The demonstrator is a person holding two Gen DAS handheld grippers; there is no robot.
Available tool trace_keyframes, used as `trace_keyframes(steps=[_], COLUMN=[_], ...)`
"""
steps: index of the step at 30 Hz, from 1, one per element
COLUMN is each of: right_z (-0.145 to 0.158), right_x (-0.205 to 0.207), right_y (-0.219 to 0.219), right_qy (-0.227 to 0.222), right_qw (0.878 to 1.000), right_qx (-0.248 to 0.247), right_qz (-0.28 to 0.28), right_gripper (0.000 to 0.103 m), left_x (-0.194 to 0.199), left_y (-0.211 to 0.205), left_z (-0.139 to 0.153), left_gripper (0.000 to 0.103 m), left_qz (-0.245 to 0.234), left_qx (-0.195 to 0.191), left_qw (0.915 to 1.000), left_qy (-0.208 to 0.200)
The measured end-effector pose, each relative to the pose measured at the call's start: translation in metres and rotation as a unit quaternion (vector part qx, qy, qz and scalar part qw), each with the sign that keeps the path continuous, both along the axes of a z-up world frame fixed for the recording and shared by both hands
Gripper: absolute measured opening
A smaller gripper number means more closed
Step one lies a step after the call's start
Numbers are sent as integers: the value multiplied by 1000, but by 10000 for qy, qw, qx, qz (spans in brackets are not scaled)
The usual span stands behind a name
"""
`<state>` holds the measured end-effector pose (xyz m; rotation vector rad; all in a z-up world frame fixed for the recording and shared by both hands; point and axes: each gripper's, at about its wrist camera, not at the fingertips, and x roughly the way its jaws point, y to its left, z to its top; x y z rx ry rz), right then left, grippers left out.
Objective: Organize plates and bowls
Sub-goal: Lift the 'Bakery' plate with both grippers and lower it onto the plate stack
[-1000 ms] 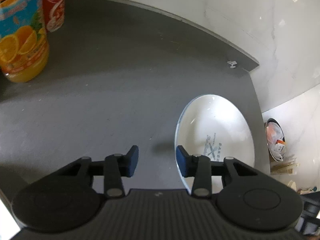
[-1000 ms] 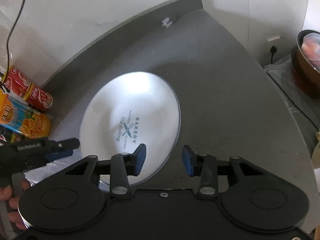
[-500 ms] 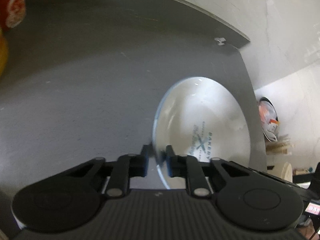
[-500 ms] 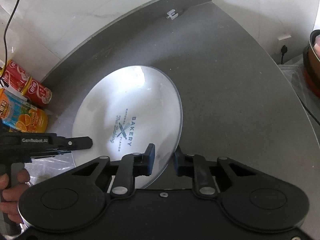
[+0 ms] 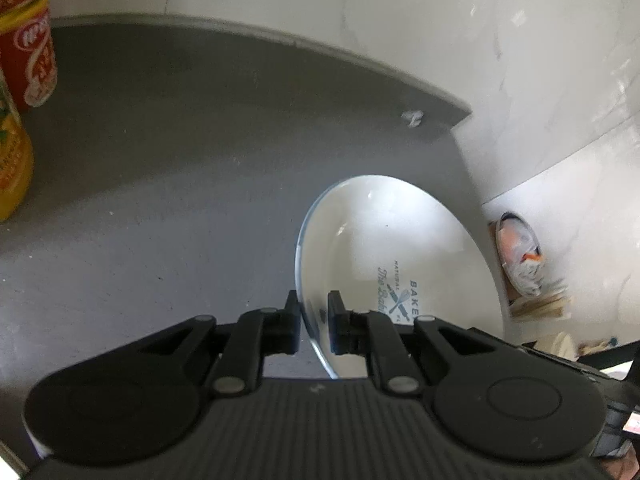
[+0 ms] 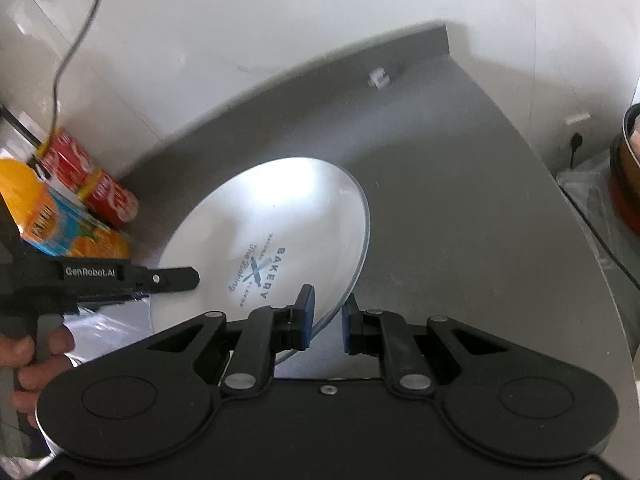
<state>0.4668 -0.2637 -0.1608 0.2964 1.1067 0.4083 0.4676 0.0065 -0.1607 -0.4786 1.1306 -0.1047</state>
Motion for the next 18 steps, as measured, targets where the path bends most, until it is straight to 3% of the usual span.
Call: trace_keyframes(steps=[8,18], right_z=[38,63], right_x=[-13,-47], right_y=[15,49], right_qy=[-421,-552], right_qw=[9990,9983], right_qx=[-108,91], right_qz=[133,151], right_gripper=[14,14], left_x=[-21,-60], left_y=[13,46], left_z=[32,61], left_gripper=[11,11], left_qz=[55,202], left_qx=[20,55], left_qw=[9996,9986], left_qy=[-291,-494])
